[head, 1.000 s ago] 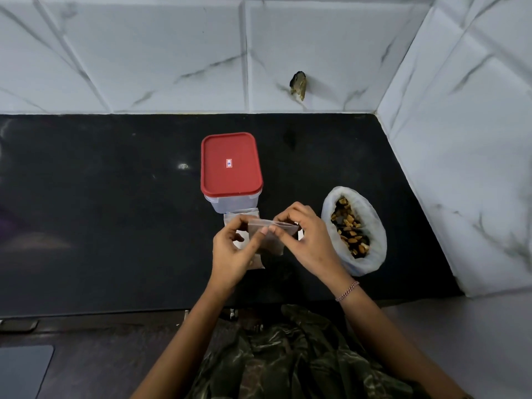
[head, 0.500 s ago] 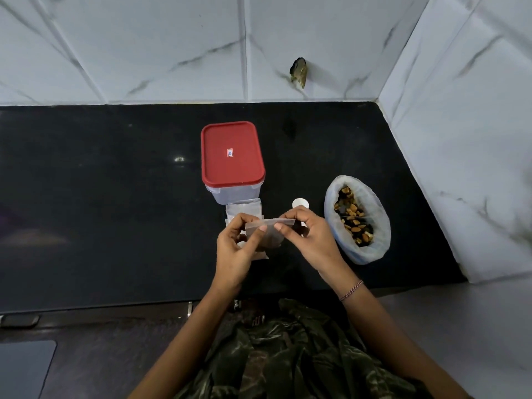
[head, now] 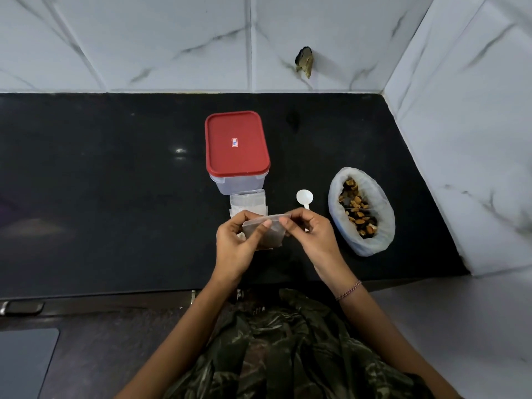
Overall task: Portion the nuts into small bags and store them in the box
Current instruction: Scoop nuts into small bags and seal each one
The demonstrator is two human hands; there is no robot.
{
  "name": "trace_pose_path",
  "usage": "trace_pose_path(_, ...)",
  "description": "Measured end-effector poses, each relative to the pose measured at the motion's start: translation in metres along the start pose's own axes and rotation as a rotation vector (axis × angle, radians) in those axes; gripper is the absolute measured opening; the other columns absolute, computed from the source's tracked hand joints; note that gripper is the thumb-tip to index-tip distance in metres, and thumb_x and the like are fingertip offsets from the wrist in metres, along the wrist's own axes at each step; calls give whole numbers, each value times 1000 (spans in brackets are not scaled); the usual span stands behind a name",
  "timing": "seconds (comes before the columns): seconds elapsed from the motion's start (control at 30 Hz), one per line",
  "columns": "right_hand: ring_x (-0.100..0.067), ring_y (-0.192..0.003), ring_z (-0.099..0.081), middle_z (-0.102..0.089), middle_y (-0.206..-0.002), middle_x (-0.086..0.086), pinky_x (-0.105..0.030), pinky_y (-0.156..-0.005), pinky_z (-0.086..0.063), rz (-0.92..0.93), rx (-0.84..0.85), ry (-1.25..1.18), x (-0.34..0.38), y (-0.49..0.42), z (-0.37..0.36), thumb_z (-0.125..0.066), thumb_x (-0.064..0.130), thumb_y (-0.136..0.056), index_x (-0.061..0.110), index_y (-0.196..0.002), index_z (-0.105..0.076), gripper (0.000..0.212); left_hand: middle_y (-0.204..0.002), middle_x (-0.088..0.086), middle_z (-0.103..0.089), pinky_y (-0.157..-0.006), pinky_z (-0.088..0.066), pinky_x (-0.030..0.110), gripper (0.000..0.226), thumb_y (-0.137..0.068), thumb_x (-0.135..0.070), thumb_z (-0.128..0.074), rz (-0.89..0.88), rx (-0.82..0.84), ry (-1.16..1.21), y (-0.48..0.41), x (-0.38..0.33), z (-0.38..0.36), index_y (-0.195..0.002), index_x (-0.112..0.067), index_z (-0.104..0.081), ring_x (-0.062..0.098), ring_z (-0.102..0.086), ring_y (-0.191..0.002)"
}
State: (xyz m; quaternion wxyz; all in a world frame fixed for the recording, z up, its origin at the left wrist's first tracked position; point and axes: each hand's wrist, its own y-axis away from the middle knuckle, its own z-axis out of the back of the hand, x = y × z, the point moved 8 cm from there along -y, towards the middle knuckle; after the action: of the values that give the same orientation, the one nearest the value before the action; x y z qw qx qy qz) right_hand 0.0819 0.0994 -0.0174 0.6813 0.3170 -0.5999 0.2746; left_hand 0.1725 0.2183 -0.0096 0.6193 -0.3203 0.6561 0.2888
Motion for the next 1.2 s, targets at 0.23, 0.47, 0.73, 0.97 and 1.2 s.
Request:
trace_pose_path(0.23, 2, -69, -60, -64, -72, 8, -14, -68, -46, -46, -17, 21, -21, 0, -4, -62, 16, -89, 18, -81, -67, 10, -82, 0, -74, -72, -54, 21, 13, -87, -14, -60, 51, -15, 1, 5, 24, 21, -87, -14, -72, 12, -69, -81)
trace_pose_path(0.47, -5, -80, -59, -60, -85, 6, -21, -74, -52, -106, 16, 132, -55, -1, -9, -57, 14, -92, 9, -87, -65, 10, -81, 26, -68, -74, -53, 42, 30, -97, -12, -52, 228, -58, -91, 10, 62, 39, -79, 7, -67, 26, -63, -77)
trace_pose_path(0.73, -16, -86, -61, -66, -91, -3, -18, -78, -47, -47, -81, 412, -65, -28, -14, -61, 22, -90, 9, -92, -70, 17, -70, -7, -67, -60, -48, 23, 17, -92, -28, -63, 202, -174, -586, -9, 66, 58, -84, -18, -74, 2, -60, -63)
trace_pose_path(0.97, -10, -94, -55, -52, -109, -2, -22, -92, -46, 183, -116, 570, -38, -23, -25, -54, 14, -94, 10, -124, -57, 30, -72, -6, -70, -64, -60, 33, 9, -79, -27, -77, 212, -235, -522, -15, 70, 65, -79, -20, -71, 9, -67, -68)
trace_pose_path(1.2, -24, -136, -32, -40, -144, -14, -35, -114, -27, 584, 248, 997, -64, 24, -66, -41, 13, -93, -1, -136, -44, 45, -79, -11, -67, -71, -59, 38, 11, -86, -22, -70, 118, -281, -496, -7, 62, 61, -97, -21, -68, 6, -65, -73)
